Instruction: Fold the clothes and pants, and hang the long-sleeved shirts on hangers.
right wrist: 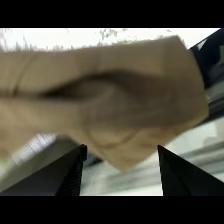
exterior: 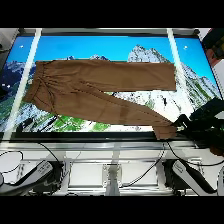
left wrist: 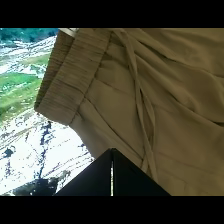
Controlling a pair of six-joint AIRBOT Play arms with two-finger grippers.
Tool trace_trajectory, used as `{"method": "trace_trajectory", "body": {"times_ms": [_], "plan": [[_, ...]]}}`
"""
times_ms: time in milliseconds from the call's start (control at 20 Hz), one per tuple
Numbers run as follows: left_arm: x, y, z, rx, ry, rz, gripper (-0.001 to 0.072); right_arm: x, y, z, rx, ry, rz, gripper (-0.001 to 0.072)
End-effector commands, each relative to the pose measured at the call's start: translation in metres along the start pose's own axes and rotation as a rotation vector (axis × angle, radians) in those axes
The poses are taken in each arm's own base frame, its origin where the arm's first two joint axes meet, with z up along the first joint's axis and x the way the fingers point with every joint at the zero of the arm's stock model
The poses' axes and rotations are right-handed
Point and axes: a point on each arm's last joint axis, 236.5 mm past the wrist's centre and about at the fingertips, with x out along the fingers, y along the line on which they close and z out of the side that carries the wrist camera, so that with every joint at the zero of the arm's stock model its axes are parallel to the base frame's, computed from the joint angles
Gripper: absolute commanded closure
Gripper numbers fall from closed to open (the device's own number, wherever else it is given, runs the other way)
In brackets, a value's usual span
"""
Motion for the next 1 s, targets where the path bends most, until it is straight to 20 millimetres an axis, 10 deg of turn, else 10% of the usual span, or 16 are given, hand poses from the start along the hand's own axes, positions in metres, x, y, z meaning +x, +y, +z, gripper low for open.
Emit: {"method": "trace_trajectory", "body": {"times_ms": [0,500,750,850,950], "plan": [[0.003,-0.001,-0.001,-0.009,0.003,-0.010,0.0671,0.012,0.001,0.025,0.209,-0.058,0.022,0.0180],[0.010,0.001,-0.007,-0.026,0.020,-0.024,0.0671,0.022,0.032,0.034,0.374,-0.113,0.072,0.0222],[0.010,-0.001,-0.005,-0.032,0.012,-0.031,0.0672,0.039,0.035,0.025,0.404,-0.097,0.003,0.0417],[0.010,0.000,-0.004,-0.032,0.009,-0.029,0.0671,0.038,0.049,0.040,0.393,-0.153,0.057,0.0704],[0.010,0.001,-0.002,-0.032,0.000,-0.021,0.0671,0.019,0.077,0.068,0.314,-0.253,0.154,0.0703]]}}
